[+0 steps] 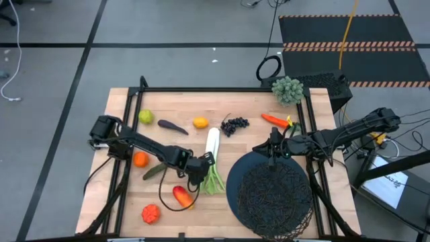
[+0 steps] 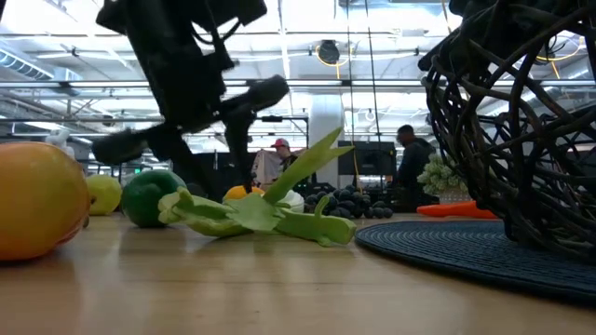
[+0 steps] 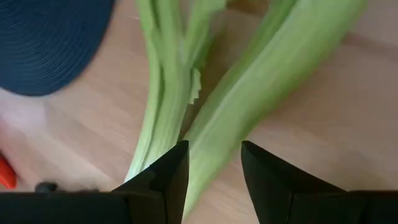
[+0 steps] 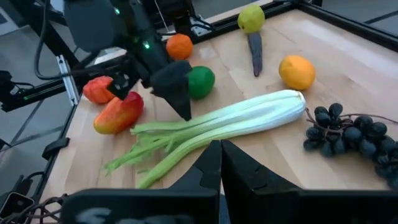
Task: Build produce basket
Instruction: Put the celery into the wire basket
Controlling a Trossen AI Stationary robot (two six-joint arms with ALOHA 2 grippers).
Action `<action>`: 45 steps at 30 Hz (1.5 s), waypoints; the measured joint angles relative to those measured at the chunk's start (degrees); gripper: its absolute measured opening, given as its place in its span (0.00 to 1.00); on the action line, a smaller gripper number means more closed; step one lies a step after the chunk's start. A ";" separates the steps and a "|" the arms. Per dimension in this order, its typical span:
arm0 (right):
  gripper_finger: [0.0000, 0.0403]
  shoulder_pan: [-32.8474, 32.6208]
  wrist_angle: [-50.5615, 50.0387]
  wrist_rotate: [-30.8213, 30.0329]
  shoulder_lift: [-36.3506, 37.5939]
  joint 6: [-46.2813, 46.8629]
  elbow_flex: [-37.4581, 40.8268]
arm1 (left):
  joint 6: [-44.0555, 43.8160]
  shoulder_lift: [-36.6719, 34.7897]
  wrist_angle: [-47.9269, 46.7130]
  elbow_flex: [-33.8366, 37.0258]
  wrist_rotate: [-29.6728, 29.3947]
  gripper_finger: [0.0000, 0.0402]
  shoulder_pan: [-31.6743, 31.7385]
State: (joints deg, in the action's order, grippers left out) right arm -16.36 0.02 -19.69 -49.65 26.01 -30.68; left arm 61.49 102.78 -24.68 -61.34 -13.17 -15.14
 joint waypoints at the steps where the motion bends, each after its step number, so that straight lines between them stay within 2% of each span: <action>1: 0.00 0.02 0.28 0.00 0.00 -0.13 0.00 | 1.02 0.51 0.50 0.00 -0.06 0.37 0.02; 14: 0.00 0.02 0.42 0.01 0.00 -1.74 0.00 | 10.05 2.80 2.59 -0.02 -0.26 0.37 0.99; 20: 0.00 0.02 1.59 0.05 0.02 -2.43 -0.02 | 10.48 5.06 8.46 -0.08 0.02 0.37 1.66; 29: 0.00 -0.15 1.68 0.22 0.00 -2.57 -0.07 | 10.56 4.56 10.67 -0.02 -0.71 0.20 1.16; 38: 0.00 -0.22 2.33 0.16 0.00 -0.12 -0.07 | 9.63 -0.69 11.04 0.04 -6.35 0.16 0.81; 45: 0.00 -0.22 2.35 -0.89 0.00 -0.59 -0.07 | 3.88 -9.85 12.60 0.04 -8.44 0.16 1.59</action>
State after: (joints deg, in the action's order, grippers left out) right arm -16.58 2.37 -20.58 -49.65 25.42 -30.74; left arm 65.37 92.94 -12.08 -61.30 -21.61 -13.55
